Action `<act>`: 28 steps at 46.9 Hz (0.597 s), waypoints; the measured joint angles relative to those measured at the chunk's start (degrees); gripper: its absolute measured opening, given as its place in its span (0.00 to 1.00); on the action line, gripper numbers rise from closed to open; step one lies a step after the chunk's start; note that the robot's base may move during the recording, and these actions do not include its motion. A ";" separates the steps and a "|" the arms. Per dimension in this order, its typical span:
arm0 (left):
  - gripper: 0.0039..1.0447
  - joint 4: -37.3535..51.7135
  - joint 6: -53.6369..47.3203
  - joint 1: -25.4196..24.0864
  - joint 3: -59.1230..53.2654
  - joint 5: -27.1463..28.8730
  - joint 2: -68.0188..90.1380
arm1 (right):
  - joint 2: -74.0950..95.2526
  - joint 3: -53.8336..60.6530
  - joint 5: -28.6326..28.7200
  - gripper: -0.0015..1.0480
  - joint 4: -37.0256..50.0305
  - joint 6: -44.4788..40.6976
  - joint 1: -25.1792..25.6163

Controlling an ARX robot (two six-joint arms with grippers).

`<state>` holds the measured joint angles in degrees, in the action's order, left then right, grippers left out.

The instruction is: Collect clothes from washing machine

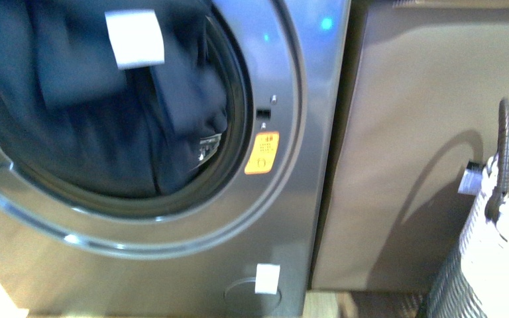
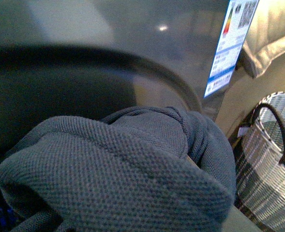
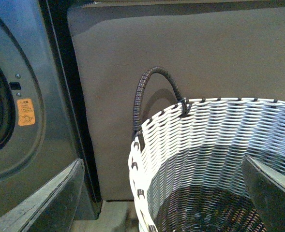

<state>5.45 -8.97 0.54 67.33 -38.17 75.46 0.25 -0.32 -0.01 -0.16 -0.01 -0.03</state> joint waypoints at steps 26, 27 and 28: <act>0.13 -3.54 4.63 17.20 19.74 11.06 1.22 | 0.00 0.00 -0.02 0.92 0.00 0.00 0.02; 0.13 -3.96 4.59 17.92 20.72 11.52 1.38 | 0.00 0.00 -0.02 0.92 0.00 0.00 0.00; 0.13 -4.31 4.48 19.12 21.59 12.00 1.62 | 0.00 0.00 -0.02 0.92 0.00 0.00 0.00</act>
<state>1.15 -4.49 19.66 88.92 -26.17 77.08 0.25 -0.32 -0.03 -0.16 -0.01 -0.03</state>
